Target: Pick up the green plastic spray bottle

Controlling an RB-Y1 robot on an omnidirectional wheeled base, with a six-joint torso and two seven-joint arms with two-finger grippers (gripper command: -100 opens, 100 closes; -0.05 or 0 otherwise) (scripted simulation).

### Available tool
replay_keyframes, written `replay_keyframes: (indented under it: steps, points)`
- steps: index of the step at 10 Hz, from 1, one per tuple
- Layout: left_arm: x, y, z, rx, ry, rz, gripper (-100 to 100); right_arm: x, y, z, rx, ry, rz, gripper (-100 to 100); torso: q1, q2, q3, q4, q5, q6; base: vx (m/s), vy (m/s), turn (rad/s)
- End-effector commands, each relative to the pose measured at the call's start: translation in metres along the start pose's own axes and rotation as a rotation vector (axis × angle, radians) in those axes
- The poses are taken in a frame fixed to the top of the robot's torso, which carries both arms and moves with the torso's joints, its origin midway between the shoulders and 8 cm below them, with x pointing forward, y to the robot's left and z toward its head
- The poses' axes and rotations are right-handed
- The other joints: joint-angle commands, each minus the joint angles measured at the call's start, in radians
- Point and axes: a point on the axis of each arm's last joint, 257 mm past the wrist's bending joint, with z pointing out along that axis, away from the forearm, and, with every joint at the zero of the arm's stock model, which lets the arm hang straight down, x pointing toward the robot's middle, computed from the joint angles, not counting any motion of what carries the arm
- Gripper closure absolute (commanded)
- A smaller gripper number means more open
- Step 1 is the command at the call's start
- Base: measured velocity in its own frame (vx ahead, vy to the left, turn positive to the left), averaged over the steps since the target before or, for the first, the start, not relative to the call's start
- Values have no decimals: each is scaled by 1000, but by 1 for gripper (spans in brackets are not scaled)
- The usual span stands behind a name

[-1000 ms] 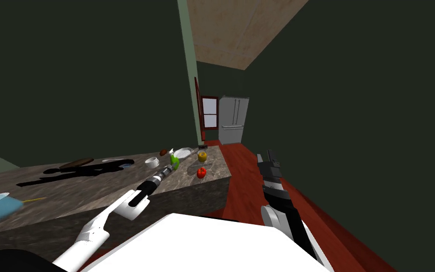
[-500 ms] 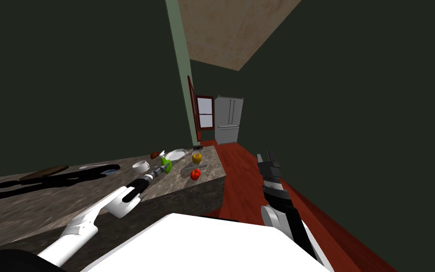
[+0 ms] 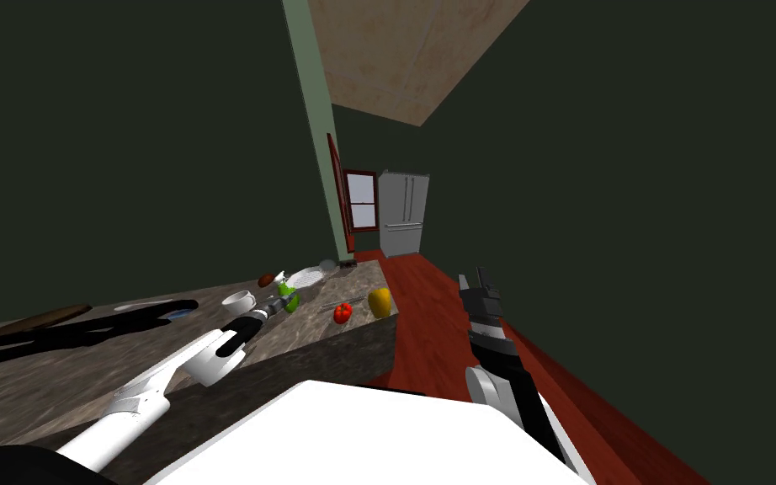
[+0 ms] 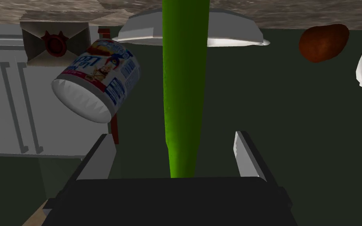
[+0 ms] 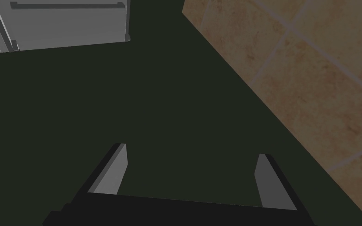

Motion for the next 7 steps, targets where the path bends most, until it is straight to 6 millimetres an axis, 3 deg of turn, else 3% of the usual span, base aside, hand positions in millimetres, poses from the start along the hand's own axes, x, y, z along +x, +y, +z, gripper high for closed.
replay_keyframes:
  steps: [1,2,6,7]
  points:
    - [0,0,0,0,0,0,-100,0,0,0,0,0,0,0,0,0,0,0,0,0,0,0,0]
    - [0,0,0,0,0,0,100,0,0,0,0,0,0,0,0,0,0,0,0,0,-3,-11,-58]
    - [0,0,0,0,0,-1,100,-3,1,0,-1,-3,-6,0,14,-14,-9,-4,1,-9,-8,-9,-9]
    - [0,0,0,0,0,-1,0,-3,1,0,-1,-3,-6,0,15,-15,-10,-4,1,-9,0,0,0]
